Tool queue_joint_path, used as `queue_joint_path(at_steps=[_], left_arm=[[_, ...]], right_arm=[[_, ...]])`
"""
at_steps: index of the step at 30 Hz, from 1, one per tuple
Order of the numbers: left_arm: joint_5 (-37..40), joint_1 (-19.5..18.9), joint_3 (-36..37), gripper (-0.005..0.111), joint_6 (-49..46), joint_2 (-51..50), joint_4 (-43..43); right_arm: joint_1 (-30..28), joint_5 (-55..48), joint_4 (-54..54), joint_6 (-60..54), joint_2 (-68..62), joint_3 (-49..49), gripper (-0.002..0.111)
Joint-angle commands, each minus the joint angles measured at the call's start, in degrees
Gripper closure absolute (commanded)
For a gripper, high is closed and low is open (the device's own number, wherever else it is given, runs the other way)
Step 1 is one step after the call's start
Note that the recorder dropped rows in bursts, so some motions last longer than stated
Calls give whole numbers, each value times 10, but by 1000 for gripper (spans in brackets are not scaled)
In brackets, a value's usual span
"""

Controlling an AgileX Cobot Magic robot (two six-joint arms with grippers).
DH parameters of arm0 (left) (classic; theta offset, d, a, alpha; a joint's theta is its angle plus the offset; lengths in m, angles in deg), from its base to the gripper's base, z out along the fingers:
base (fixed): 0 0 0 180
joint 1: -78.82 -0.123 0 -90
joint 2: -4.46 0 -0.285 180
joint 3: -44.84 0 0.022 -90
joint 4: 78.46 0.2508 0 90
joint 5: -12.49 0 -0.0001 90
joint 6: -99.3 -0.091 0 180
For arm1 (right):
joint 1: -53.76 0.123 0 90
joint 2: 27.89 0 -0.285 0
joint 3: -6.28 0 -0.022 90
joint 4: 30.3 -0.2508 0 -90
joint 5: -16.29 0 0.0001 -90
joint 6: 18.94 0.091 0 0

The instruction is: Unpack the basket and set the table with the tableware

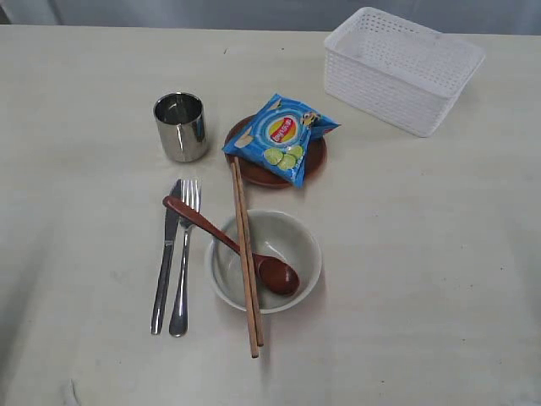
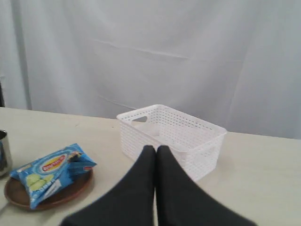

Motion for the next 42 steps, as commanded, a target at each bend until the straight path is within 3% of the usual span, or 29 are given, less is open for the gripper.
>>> queue_joint_path(at_steps=[1,9,42], left_arm=[[-4,-1,1,107,0,2,-1],[-4,-1,1,107,0,2,-1],[-4,-1,1,107,0,2,-1]], right_arm=[[-22,-24,47,-9,3,-2,109],[-23,-134,66,-8,3,-2,109],[-23,-132,66,-8,3,-2,109]])
